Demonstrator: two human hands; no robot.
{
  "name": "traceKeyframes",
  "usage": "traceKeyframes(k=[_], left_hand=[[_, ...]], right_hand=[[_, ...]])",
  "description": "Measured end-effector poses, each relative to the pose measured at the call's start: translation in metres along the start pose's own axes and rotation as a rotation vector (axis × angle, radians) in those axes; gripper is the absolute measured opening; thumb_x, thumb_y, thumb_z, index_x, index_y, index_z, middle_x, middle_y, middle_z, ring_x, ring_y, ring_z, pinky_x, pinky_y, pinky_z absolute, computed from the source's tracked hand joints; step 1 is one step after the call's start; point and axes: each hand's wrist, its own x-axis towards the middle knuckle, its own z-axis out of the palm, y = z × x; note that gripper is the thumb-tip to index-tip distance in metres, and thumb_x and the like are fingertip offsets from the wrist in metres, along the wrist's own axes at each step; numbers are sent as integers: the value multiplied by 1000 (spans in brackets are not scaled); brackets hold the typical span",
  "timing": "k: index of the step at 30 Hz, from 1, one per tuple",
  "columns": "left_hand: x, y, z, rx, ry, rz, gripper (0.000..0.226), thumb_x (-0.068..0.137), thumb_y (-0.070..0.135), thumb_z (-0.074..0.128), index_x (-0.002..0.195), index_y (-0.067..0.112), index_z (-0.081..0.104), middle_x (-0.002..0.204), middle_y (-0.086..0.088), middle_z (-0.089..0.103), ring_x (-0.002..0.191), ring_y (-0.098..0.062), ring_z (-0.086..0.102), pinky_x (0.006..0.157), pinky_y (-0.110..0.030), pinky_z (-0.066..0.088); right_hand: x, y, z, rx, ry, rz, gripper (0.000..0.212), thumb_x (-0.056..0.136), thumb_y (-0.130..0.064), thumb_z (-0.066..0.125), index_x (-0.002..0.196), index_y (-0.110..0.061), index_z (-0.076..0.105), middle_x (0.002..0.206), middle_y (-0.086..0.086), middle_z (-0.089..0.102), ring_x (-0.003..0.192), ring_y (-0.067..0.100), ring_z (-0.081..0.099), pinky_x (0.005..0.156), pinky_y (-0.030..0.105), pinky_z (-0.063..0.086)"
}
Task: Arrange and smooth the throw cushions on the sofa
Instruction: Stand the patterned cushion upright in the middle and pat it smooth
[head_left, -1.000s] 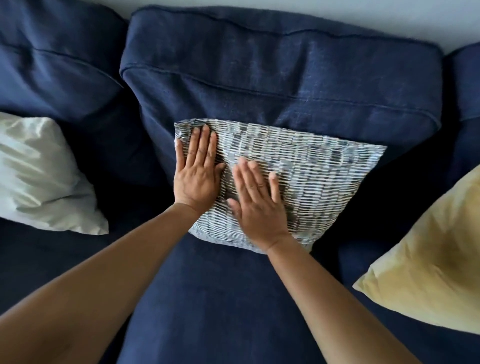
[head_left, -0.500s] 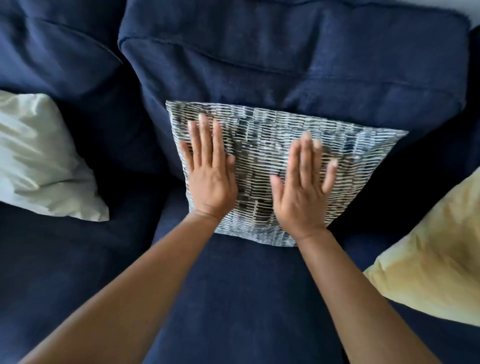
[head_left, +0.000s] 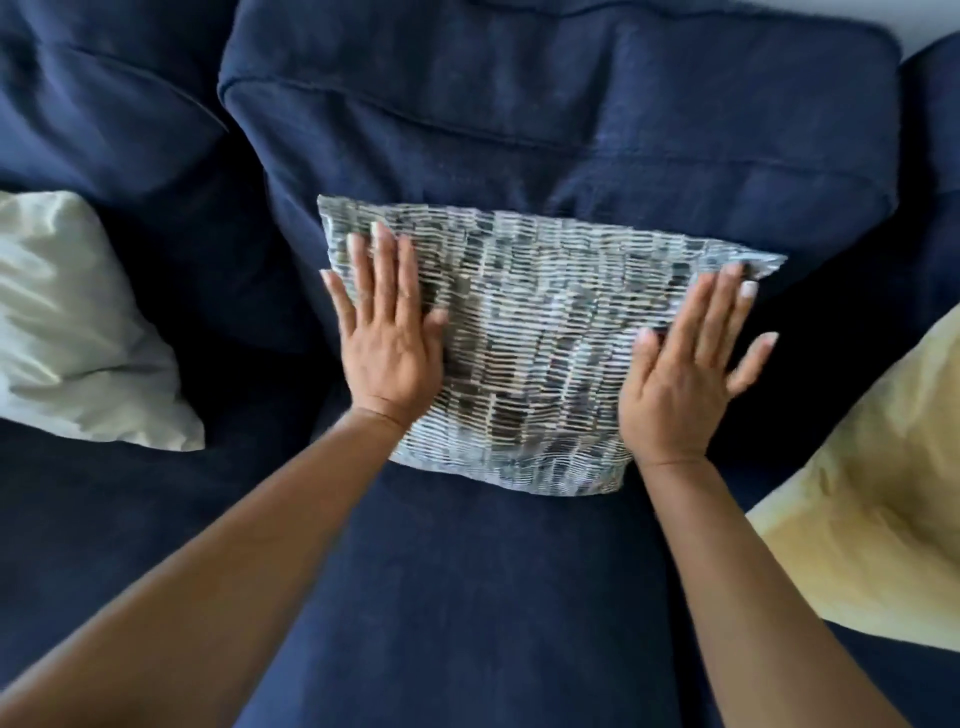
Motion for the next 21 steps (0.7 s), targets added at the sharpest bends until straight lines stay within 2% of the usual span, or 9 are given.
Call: traceKeyframes(k=[2, 4, 6, 8, 11, 15, 17, 19, 21], left_hand=[[-7, 30, -1, -65, 17, 83, 61, 106, 35, 26, 157, 2, 20, 164, -21, 17, 153, -39, 6, 121, -58, -3], [-19, 51, 6, -95, -33, 144, 58, 106, 33, 26, 158, 6, 20, 165, -13, 18, 153, -32, 3, 122, -56, -4], [-27, 45, 15, -72, -107, 110, 59, 105, 31, 29, 158, 9, 19, 166, -9, 17, 153, -27, 4, 123, -55, -2], [-28, 18, 21, -13, -149, 62, 59, 104, 32, 31, 158, 9, 22, 165, -9, 20, 153, -26, 8, 122, -57, 1], [-22, -31, 20, 68, -158, 5, 62, 104, 36, 30, 158, 8, 21, 166, -12, 19, 154, -31, 9, 121, -58, -1], [-11, -55, 0, 57, -67, -128, 65, 106, 41, 26, 159, 5, 14, 167, -17, 11, 153, -37, 2, 121, -57, -6], [0, -37, -8, 30, 9, -53, 64, 106, 39, 27, 159, 6, 14, 166, -18, 10, 153, -38, 2, 122, -56, -7], [10, -3, -9, -11, 21, 115, 61, 106, 39, 26, 159, 8, 17, 166, -12, 11, 153, -36, 3, 122, -55, -6], [10, 29, -4, -22, -63, 255, 58, 107, 38, 25, 158, 10, 24, 165, -8, 17, 153, -34, 7, 122, -55, -3]], right_hand=[[-9, -38, -2, 112, 33, -176, 61, 106, -34, 31, 158, -10, 11, 167, 9, 11, 154, 24, 7, 122, 52, -1], [-24, -71, 4, 194, -35, -346, 62, 105, -30, 36, 159, -13, 10, 166, -1, 6, 154, 19, 2, 122, 48, -6], [-32, -74, 16, 167, -128, -393, 63, 104, -27, 42, 158, -14, 13, 166, 0, 9, 153, 15, 2, 123, 46, -5], [-31, -47, 28, 53, -173, -380, 64, 104, -27, 46, 159, -16, 16, 167, 1, 14, 153, 14, 7, 122, 46, -2], [-24, 0, 34, -35, -178, -338, 60, 107, -35, 35, 159, -17, 13, 167, -1, 10, 154, 16, 8, 122, 48, 0], [-19, 17, 14, -25, -96, -106, 61, 107, -38, 29, 159, -13, 9, 167, 7, 9, 154, 22, 7, 120, 56, 7], [-8, -3, 3, 50, -10, -66, 61, 107, -38, 29, 158, -10, 14, 166, 11, 15, 154, 24, 9, 120, 54, 3], [5, -39, -1, 147, 18, -183, 60, 106, -37, 30, 158, -10, 18, 166, 10, 17, 154, 23, 9, 122, 49, -3], [12, -72, 2, 192, -54, -330, 58, 105, -34, 31, 158, -13, 20, 166, 6, 16, 154, 21, 9, 123, 47, -4]])
